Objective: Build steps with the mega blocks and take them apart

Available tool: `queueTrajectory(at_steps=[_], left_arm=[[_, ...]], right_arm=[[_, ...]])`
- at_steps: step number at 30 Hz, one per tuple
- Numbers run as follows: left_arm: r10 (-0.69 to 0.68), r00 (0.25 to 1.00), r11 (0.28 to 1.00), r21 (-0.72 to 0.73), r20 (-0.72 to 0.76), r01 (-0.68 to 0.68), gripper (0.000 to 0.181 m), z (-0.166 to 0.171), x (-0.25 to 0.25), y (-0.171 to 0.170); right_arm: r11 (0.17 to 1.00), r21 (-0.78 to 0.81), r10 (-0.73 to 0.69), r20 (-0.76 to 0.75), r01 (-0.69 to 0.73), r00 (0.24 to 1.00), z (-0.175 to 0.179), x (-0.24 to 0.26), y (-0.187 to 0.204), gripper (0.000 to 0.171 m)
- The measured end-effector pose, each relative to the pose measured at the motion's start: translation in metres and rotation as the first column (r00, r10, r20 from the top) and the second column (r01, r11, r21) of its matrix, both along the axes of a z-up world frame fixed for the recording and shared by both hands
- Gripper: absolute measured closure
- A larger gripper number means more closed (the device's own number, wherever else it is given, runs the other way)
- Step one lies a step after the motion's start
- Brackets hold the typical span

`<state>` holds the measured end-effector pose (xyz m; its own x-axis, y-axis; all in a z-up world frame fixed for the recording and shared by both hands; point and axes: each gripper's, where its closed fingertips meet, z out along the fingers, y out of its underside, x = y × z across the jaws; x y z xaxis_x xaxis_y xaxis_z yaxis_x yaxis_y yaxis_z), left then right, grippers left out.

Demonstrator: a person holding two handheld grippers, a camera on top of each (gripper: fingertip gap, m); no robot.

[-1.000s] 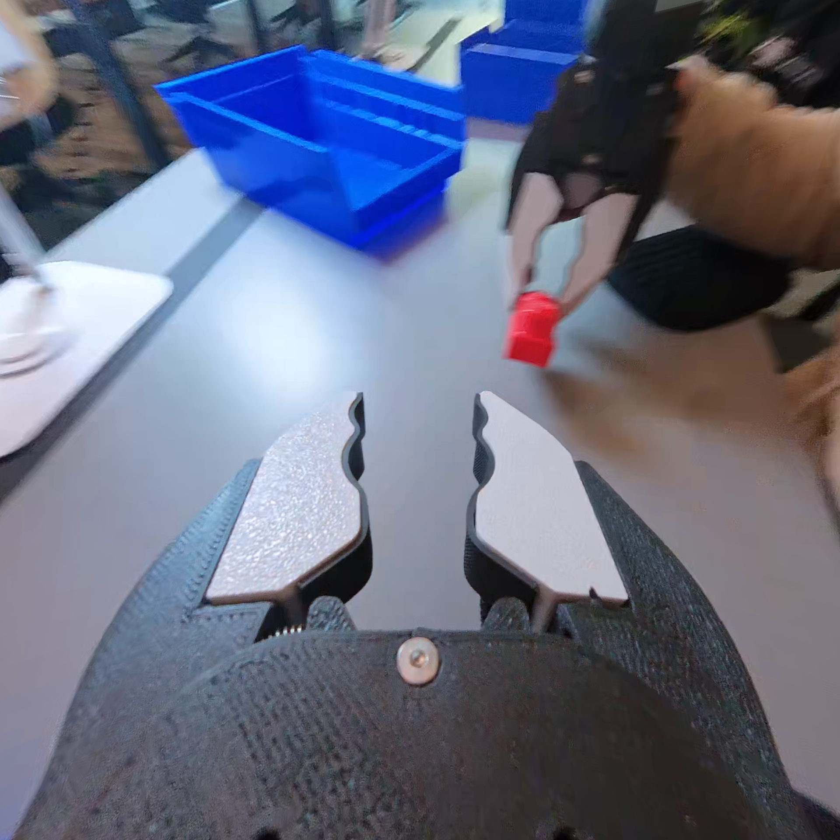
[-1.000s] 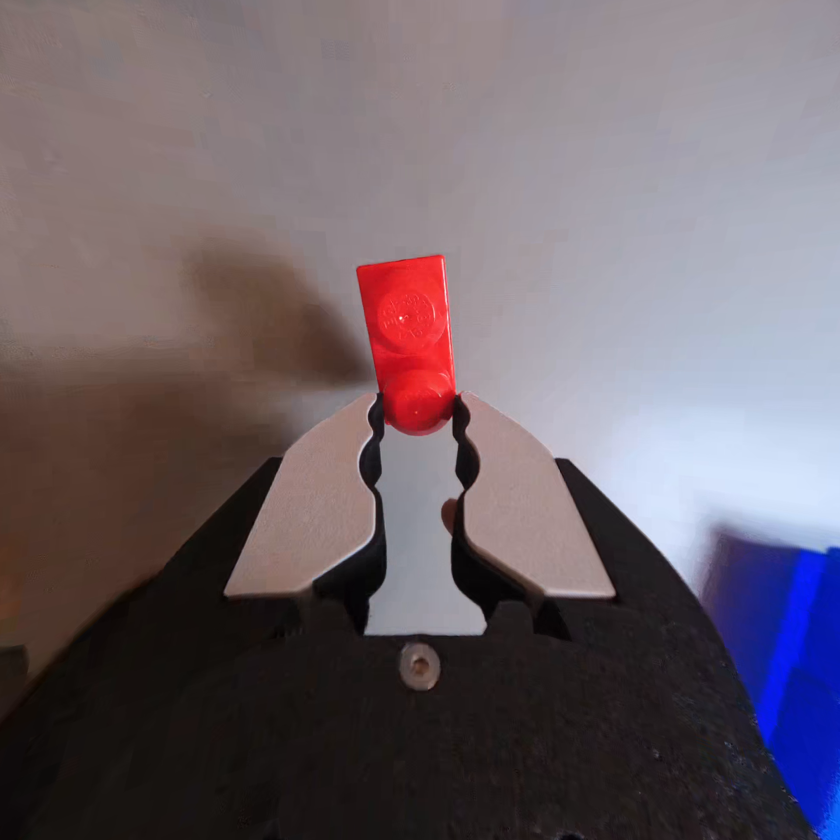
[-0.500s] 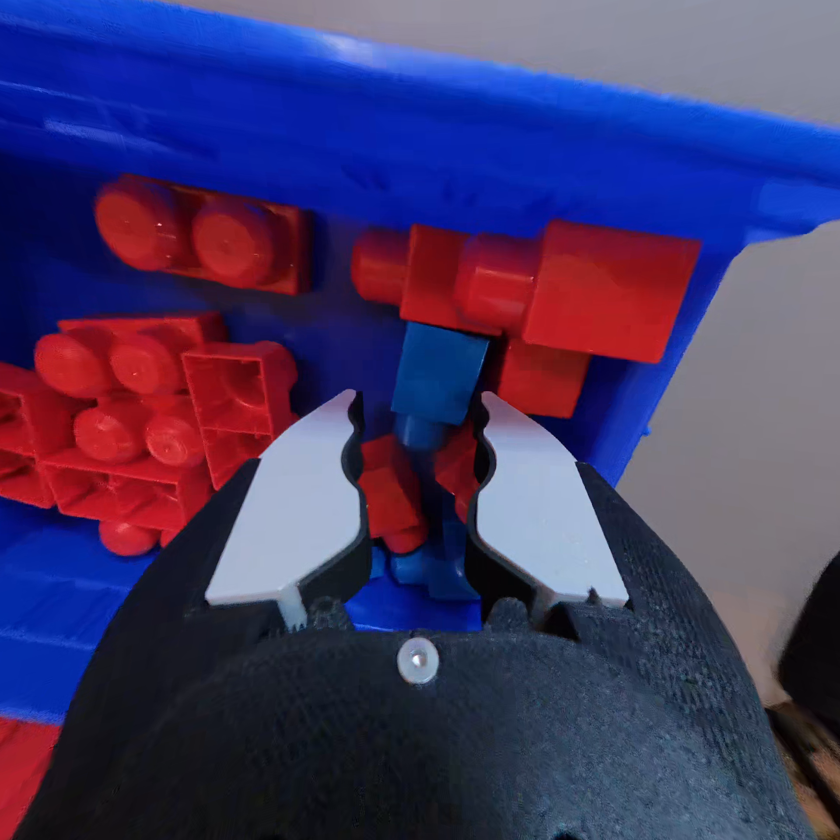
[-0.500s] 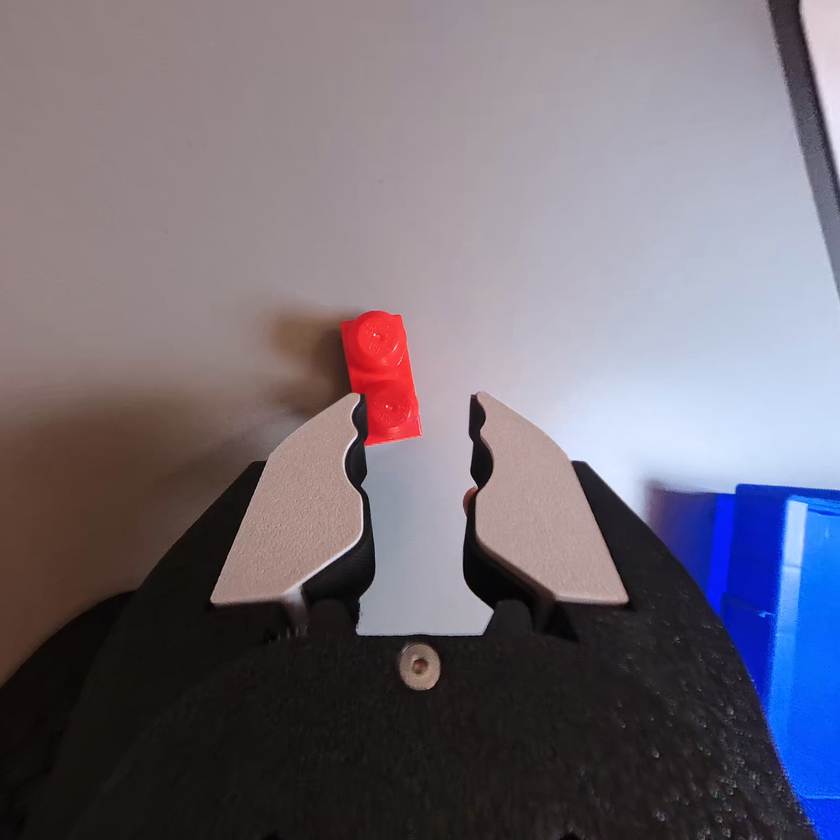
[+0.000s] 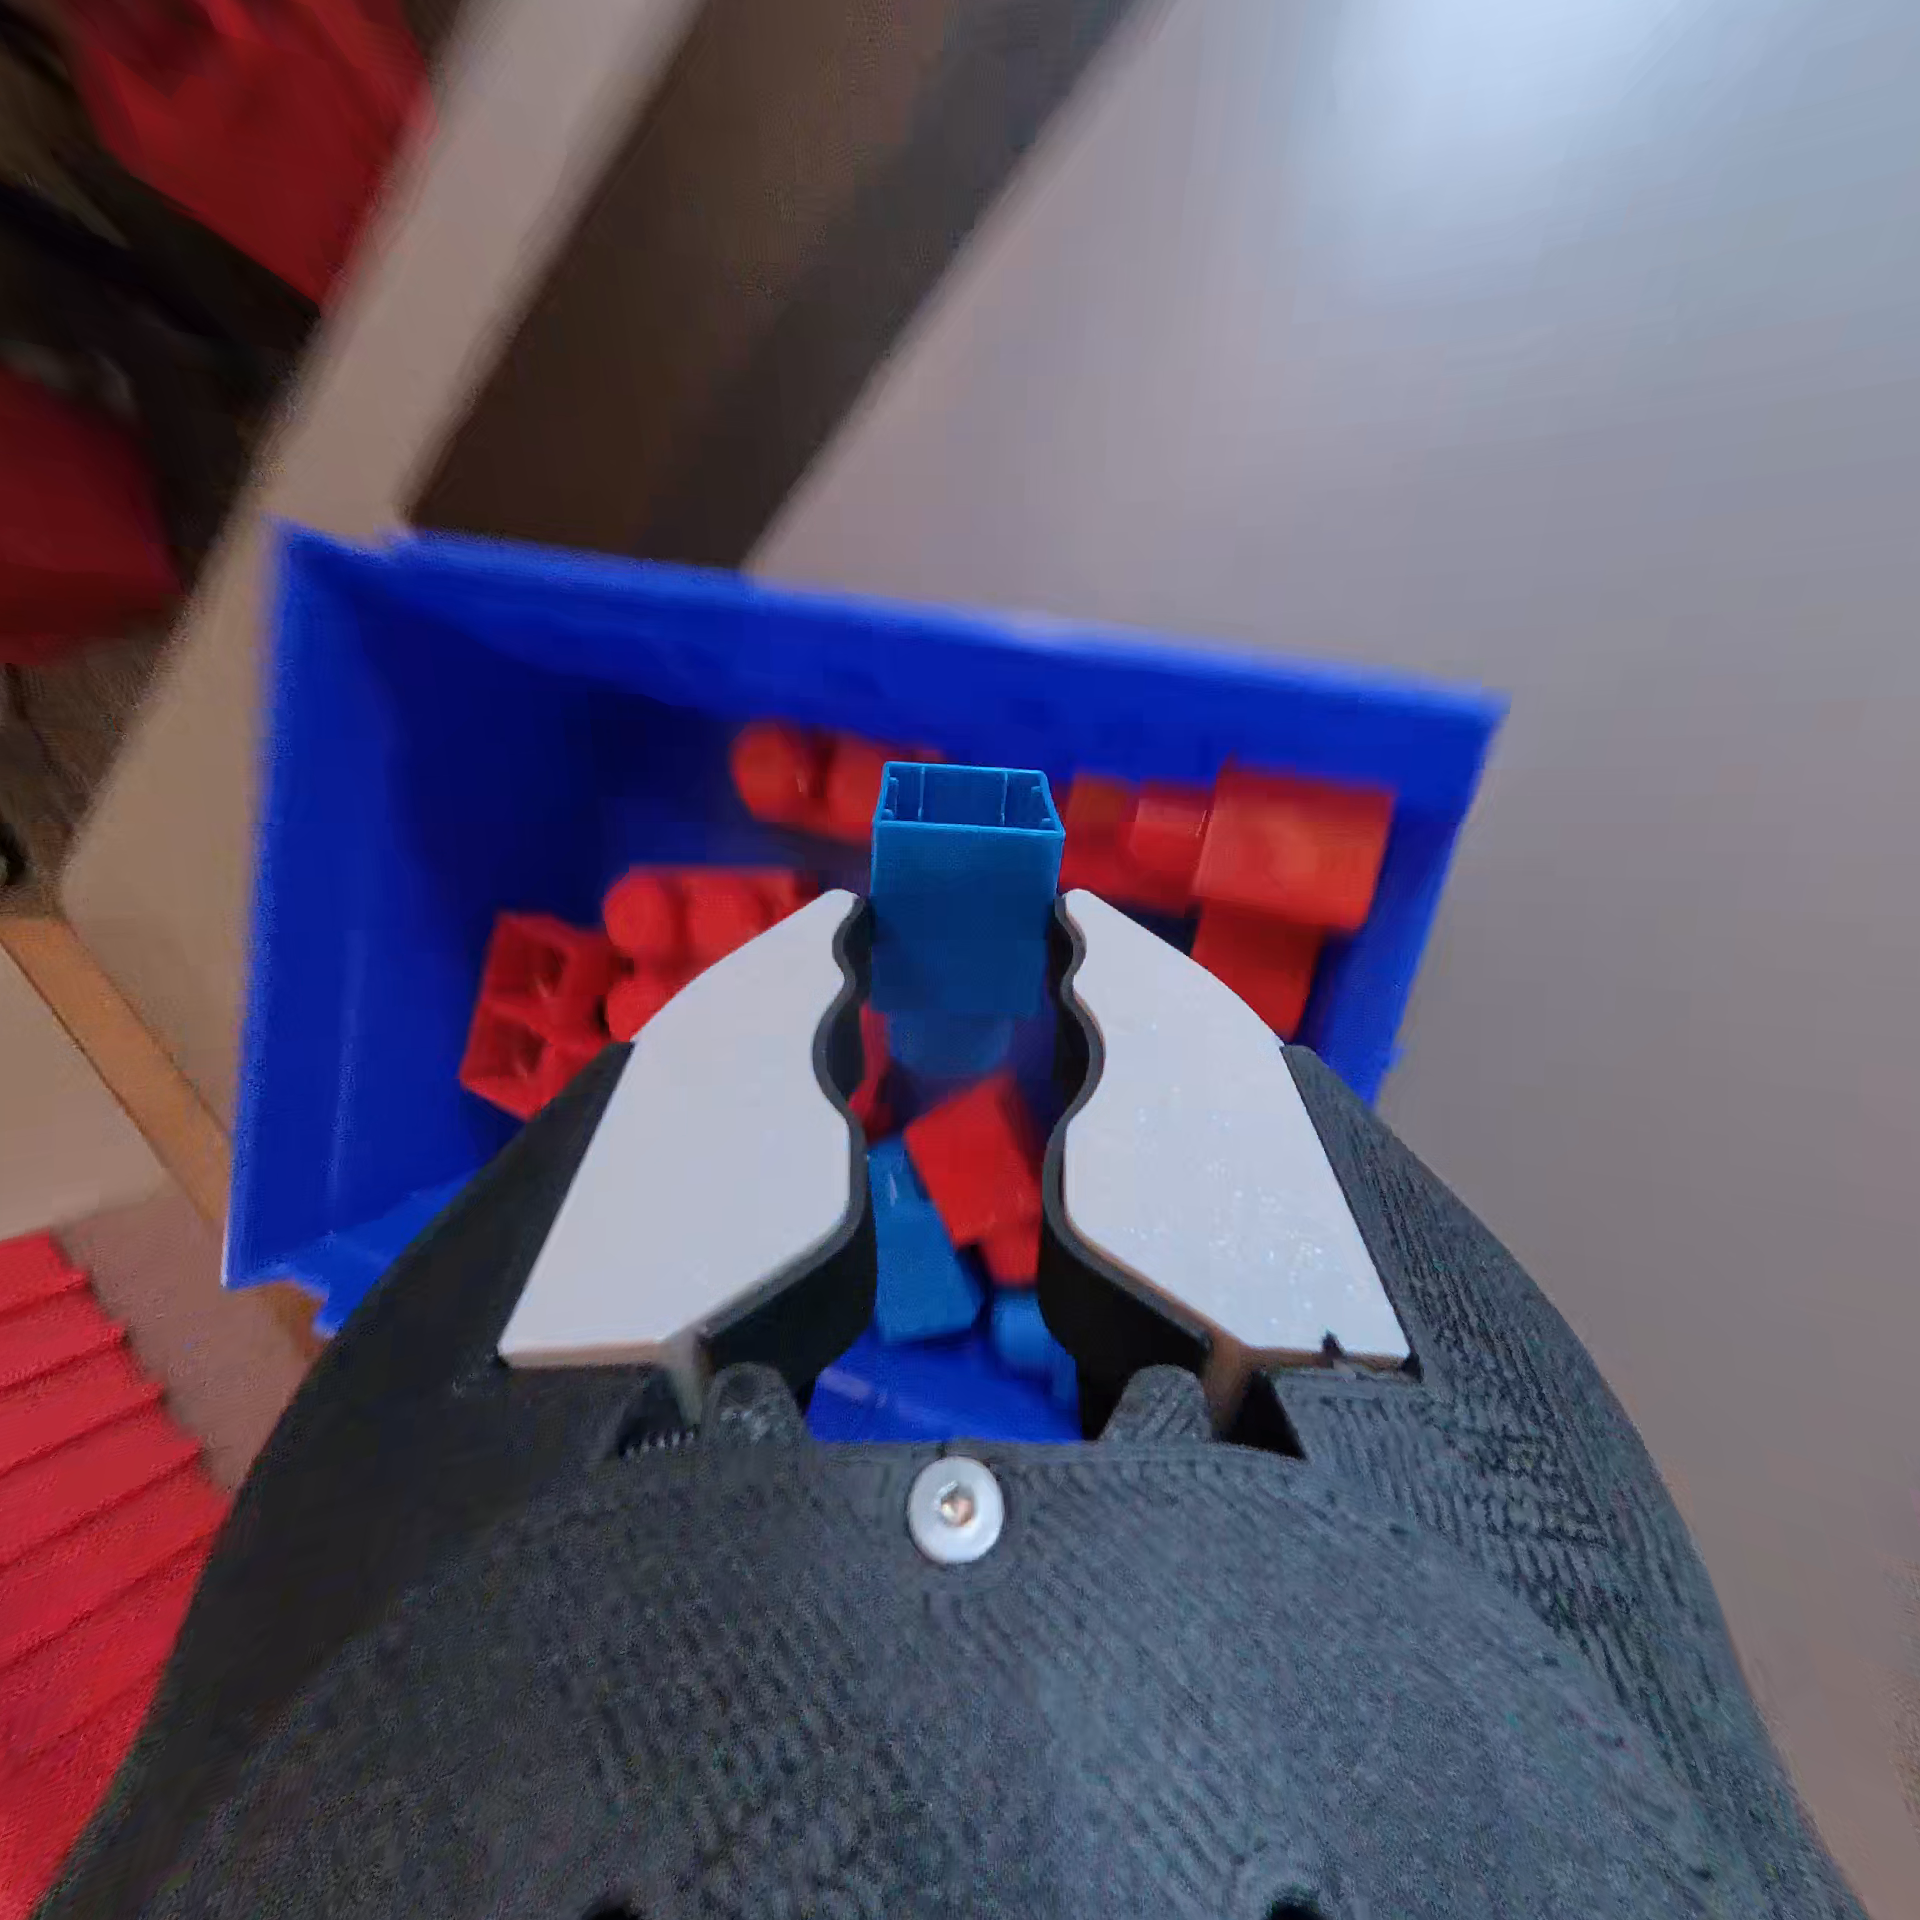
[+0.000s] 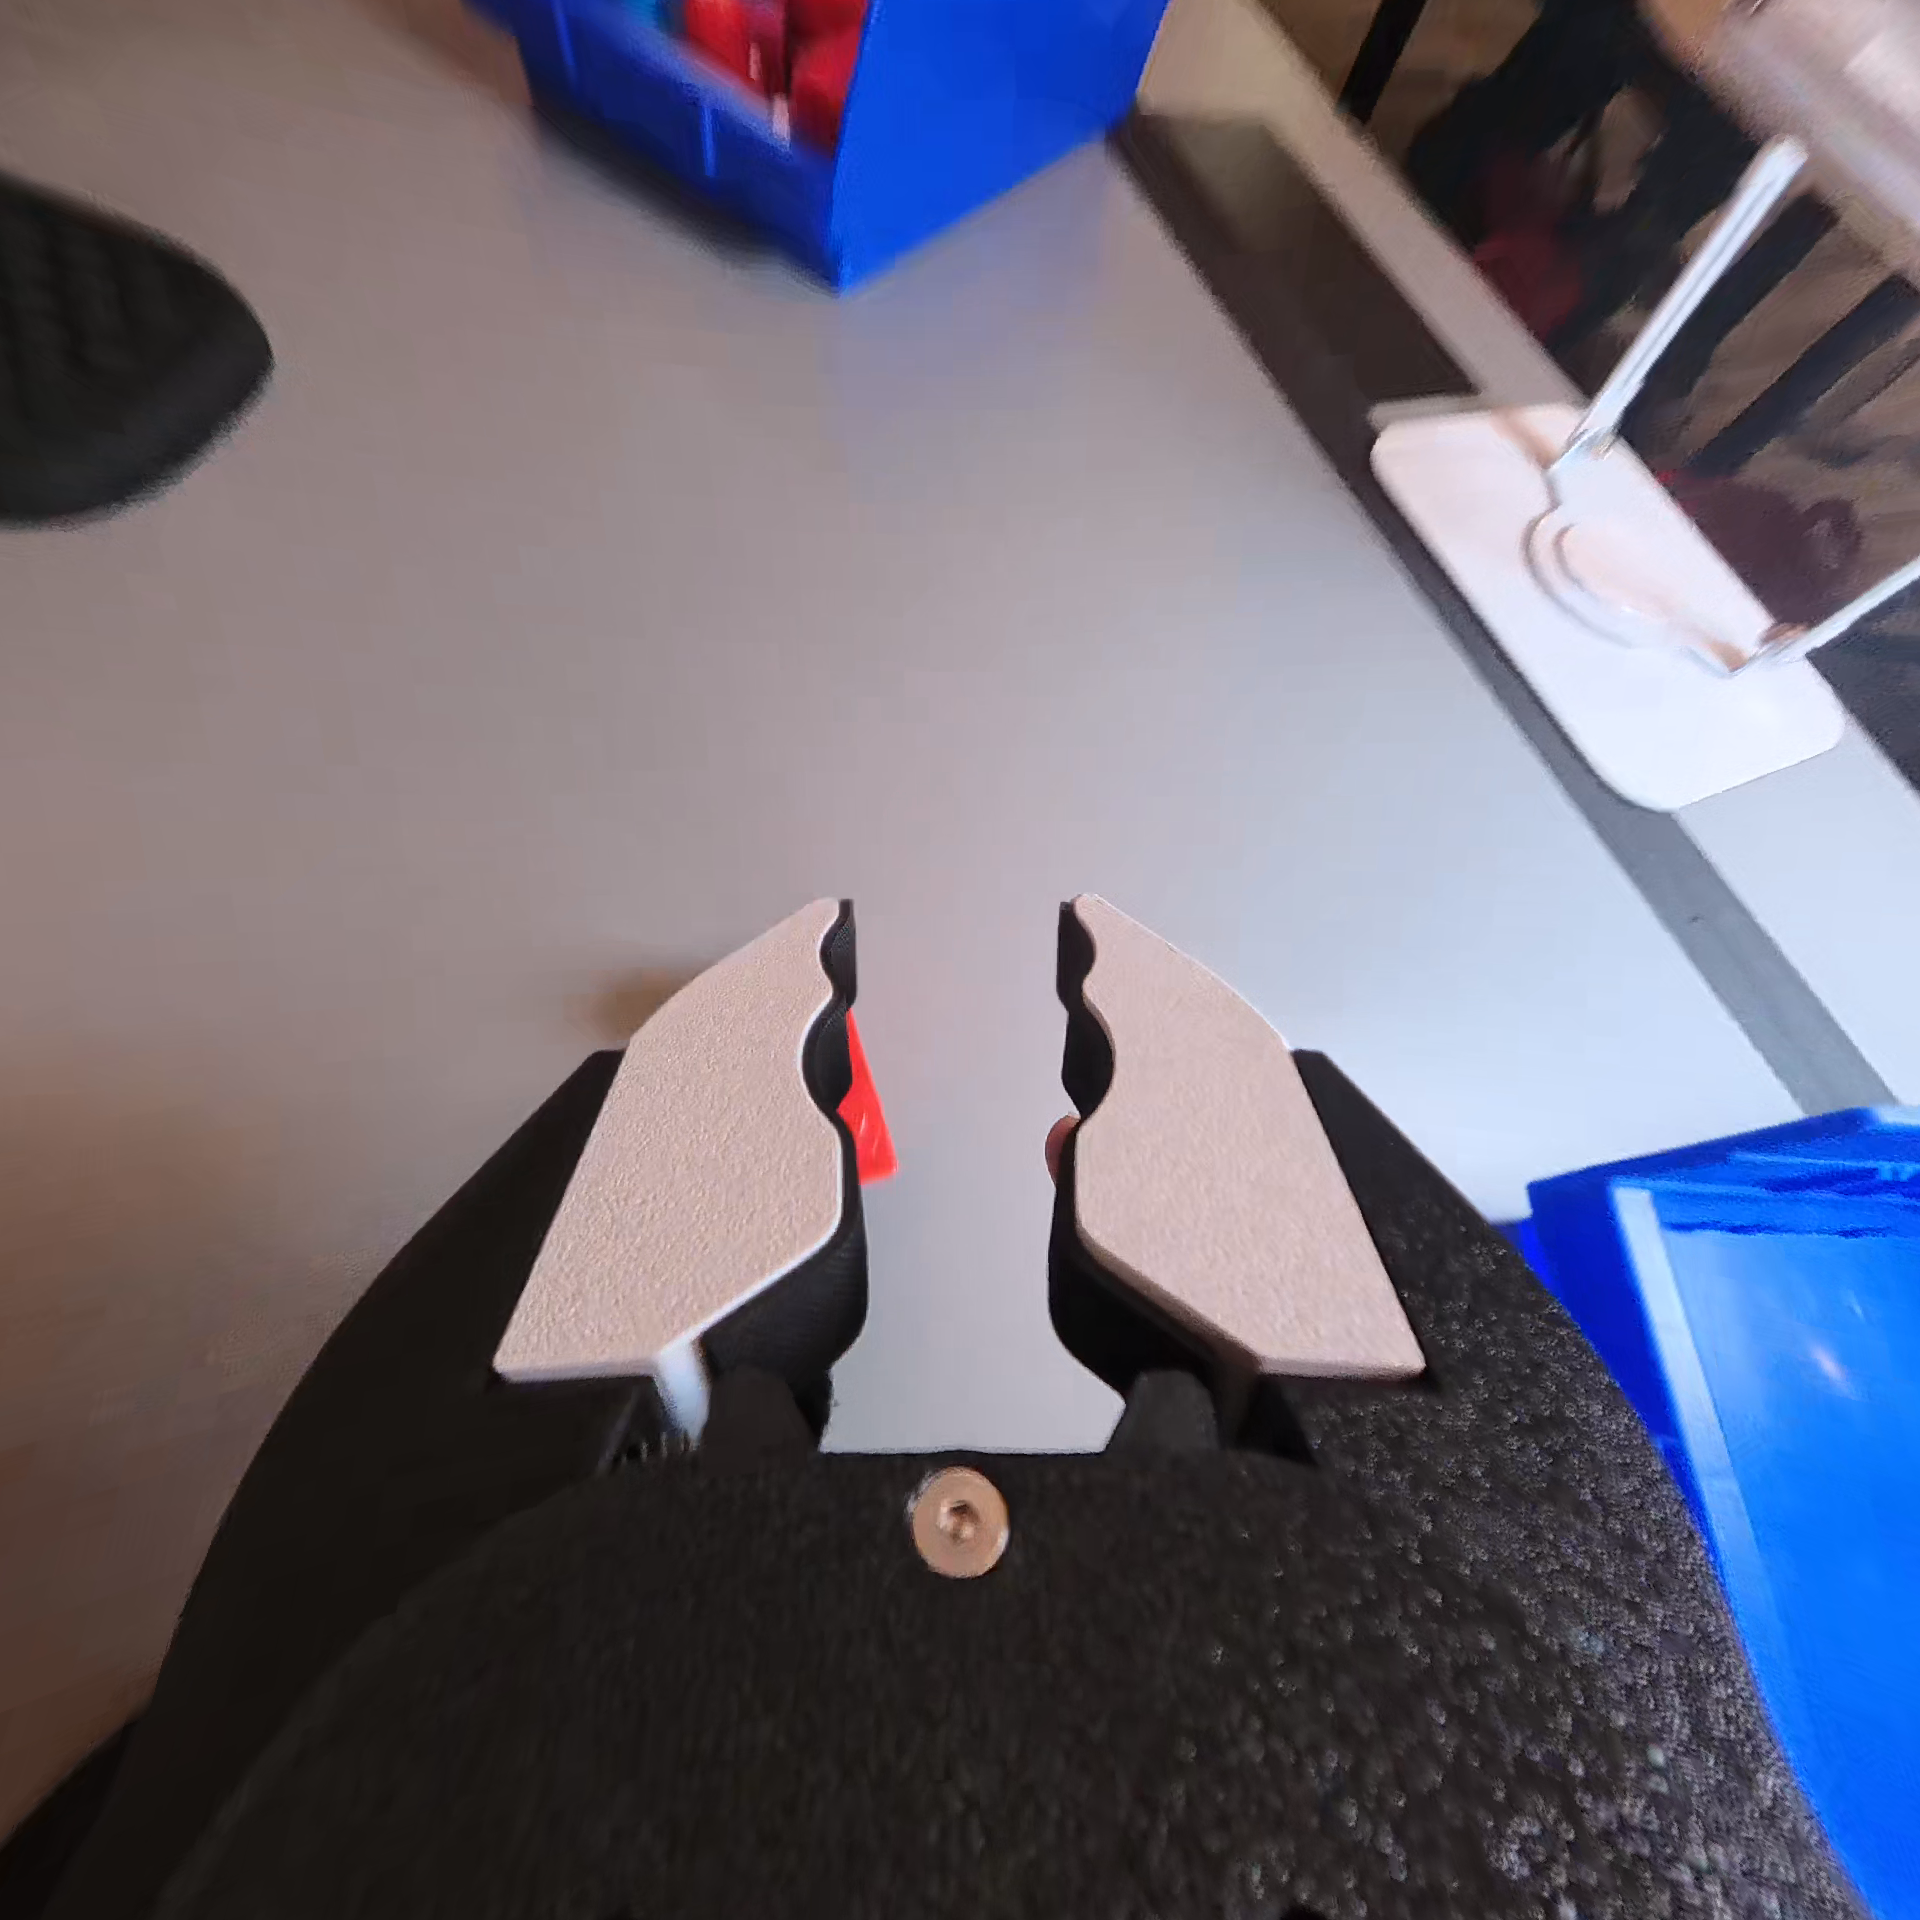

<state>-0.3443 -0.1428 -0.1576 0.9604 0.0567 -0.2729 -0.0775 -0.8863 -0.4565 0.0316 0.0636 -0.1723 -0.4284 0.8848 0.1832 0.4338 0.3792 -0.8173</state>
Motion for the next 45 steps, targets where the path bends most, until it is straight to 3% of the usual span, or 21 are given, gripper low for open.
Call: queueTrajectory(at_steps=[2, 5, 9, 11, 13, 15, 17, 19, 20, 21, 22, 25, 26, 27, 29, 31, 33, 35, 38, 43, 45], left_arm=[[-0.098, 0.991, 0.923, 0.381, 0.093, 0.055, 0.148, 0.056, 0.041, 0.031], [-0.473, 0.855, 0.563, 0.82, 0.215, 0.105, 0.149, 0.124, 0.151, 0.063], [-0.7, 0.651, 0.35, 0.936, 0.293, -0.045, 0.149, 0.121, 0.271, 0.096], [-0.774, 0.556, 0.301, 0.949, 0.302, -0.097, 0.148, 0.114, 0.317, 0.108], [-0.806, 0.518, 0.273, 0.956, 0.287, -0.107, 0.148, 0.109, 0.343, 0.116], [-0.821, 0.495, 0.28, 0.957, 0.283, -0.083, 0.149, 0.099, 0.357, 0.122], [-0.837, 0.466, 0.275, 0.956, 0.289, -0.099, 0.149, 0.094, 0.361, 0.12], [-0.836, 0.463, 0.3, 0.952, 0.294, -0.063, 0.149, 0.083, 0.362, 0.118], [-0.829, 0.477, 0.317, 0.948, 0.292, -0.029, 0.149, 0.076, 0.364, 0.117], [-0.807, 0.508, 0.354, 0.935, 0.3, 0.011, 0.171, 0.064, 0.363, 0.118], [-0.778, 0.555, 0.399, 0.914, 0.295, 0.073, 0.18, 0.05, 0.36, 0.121], [-0.772, 0.538, 0.513, 0.831, 0.338, 0.214, 0.14, 0.02, 0.365, 0.114], [-0.766, 0.546, 0.536, 0.805, 0.339, 0.253, 0.136, 0.012, 0.365, 0.113], [-0.76, 0.566, 0.546, 0.787, 0.32, 0.288, 0.135, 0.005, 0.365, 0.113], [-0.757, 0.582, 0.556, 0.76, 0.297, 0.336, 0.131, -0.006, 0.365, 0.114], [-0.751, 0.578, 0.601, 0.694, 0.319, 0.397, 0.132, -0.024, 0.372, 0.114], [-0.727, 0.637, 0.631, 0.615, 0.257, 0.473, 0.159, -0.046, 0.369, 0.118], [-0.72, 0.65, 0.651, 0.561, 0.242, 0.511, 0.162, -0.06, 0.368, 0.118], [-0.702, 0.662, 0.667, 0.57, 0.265, 0.48, 0.164, -0.06, 0.362, 0.118], [-0.69, 0.662, 0.683, 0.565, 0.292, 0.463, 0.157, -0.063, 0.36, 0.118], [-0.695, 0.654, 0.684, 0.558, 0.3, 0.47, 0.151, -0.067, 0.363, 0.118]], right_arm=[[0.994, -0.112, 0.001, -0.106, -0.013, 0.994, 0.02, -0.007, -0.007, 0.134], [0.944, -0.314, 0.03, -0.238, -0.106, 0.971, 0.045, -0.015, -0.032, 0.132], [0.797, -0.558, 0.051, -0.321, -0.233, 0.946, 0.058, -0.024, -0.076, 0.121], [0.735, -0.62, 0.045, -0.358, -0.274, 0.932, 0.06, -0.025, -0.092, 0.118], [0.667, -0.67, 0.056, -0.391, -0.326, 0.919, 0.065, -0.021, -0.103, 0.12], [0.606, -0.7, 0.059, -0.433, -0.377, 0.899, 0.076, -0.014, -0.105, 0.127], [0.603, -0.711, 0.016, -0.443, -0.362, 0.896, 0.081, -0.013, -0.093, 0.142], [0.597, -0.71, 0.063, -0.423, -0.373, 0.904, 0.08, -0.007, -0.088, 0.144], [0.612, -0.7, 0.085, -0.404, -0.368, 0.911, 0.079, -0.005, -0.085, 0.145], [0.639, -0.672, 0.122, -0.393, -0.375, 0.911, 0.078, -0.003, -0.083, 0.146], [0.67, -0.642, 0.166, -0.362, -0.374, 0.917, 0.075, 0.0, -0.083, 0.147], [0.848, -0.423, 0.259, -0.195, -0.32, 0.946, 0.052, 0.003, -0.073, 0.147], [0.871, -0.379, 0.267, -0.173, -0.314, 0.948, 0.049, 0.005, -0.07, 0.148], [0.887, -0.352, 0.268, -0.134, -0.299, 0.954, 0.043, 0.006, -0.066, 0.171], [0.908, -0.3, 0.273, -0.107, -0.293, 0.956, 0.036, 0.008, -0.059, 0.171], [0.934, -0.219, 0.289, -0.007, -0.284, 0.957, 0.016, 0.012, -0.056, 0.171], [0.954, -0.136, 0.274, 0.038, -0.267, 0.961, -0.001, 0.01, -0.052, 0.171], [0.954, -0.112, 0.29, 0.099, -0.279, 0.952, -0.015, 0.014, -0.054, 0.171], [0.964, -0.029, 0.266, 0.142, -0.264, 0.953, -0.028, 0.016, -0.044, 0.163], [0.961, 0.155, 0.169, 0.331, -0.23, 0.928, -0.067, 0.026, -0.015, 0.114], [0.954, 0.185, 0.146, 0.405, -0.237, 0.903, -0.091, 0.027, -0.012, 0.115]])
